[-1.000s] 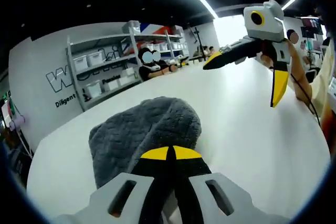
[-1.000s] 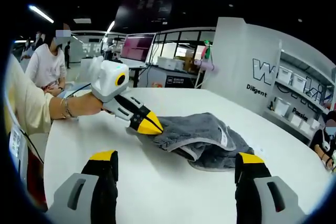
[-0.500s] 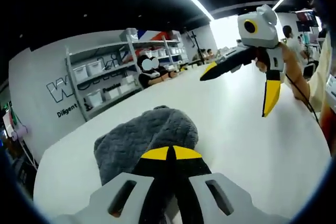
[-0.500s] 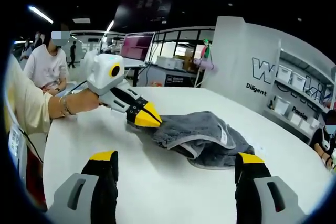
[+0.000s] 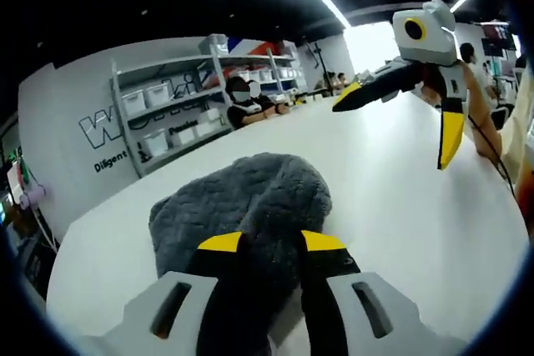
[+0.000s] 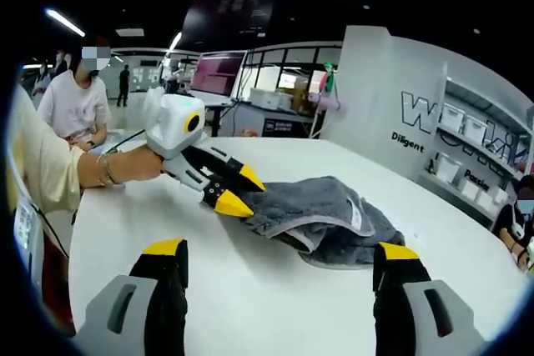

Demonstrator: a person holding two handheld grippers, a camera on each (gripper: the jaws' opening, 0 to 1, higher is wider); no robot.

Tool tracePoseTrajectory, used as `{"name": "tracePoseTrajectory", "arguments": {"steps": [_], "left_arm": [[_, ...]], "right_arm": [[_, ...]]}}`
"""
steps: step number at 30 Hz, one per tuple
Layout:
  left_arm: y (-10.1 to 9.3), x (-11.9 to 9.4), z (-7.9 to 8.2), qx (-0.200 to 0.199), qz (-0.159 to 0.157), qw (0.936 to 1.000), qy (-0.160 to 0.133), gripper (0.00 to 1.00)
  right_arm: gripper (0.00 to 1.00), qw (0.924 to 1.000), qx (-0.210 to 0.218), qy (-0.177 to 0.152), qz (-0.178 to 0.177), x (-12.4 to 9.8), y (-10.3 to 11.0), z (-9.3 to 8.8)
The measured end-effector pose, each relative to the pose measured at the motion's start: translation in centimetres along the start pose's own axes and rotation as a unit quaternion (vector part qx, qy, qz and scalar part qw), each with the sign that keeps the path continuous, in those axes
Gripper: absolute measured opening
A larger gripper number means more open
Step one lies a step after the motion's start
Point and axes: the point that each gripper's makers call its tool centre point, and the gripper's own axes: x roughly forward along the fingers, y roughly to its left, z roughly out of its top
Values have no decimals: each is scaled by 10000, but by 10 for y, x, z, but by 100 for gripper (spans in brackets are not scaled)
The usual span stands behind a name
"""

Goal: Fold the towel on the table until its edges align and the towel forms a compact rectangular stack.

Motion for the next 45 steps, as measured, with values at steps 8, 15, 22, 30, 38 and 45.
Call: {"name": "tracePoseTrajectory", "arguments": {"steps": [8,15,22,30,38,45], "left_arm": [[4,-5,4,-77,72,9998,-189,6],[16,-15,19,-297,320,9976,-530,4],[19,-23,34,-547,268,9948,-820,4],[32,-44,57,-892,373,9866,-1312,3],[59,-67,62,-1333,596,9752,-1661,3],[91,-92,58,-1612,1047,9634,-1868,3]], "right_arm": [[93,10000,-21,12,17,0,2,-1],[93,10000,-6,46,17,1,2,-2],[93,10000,1,56,24,1,2,-2],[93,10000,9,79,21,2,1,-4],[93,9999,17,129,20,4,1,-6],[93,9999,21,148,12,5,1,-7]]}}
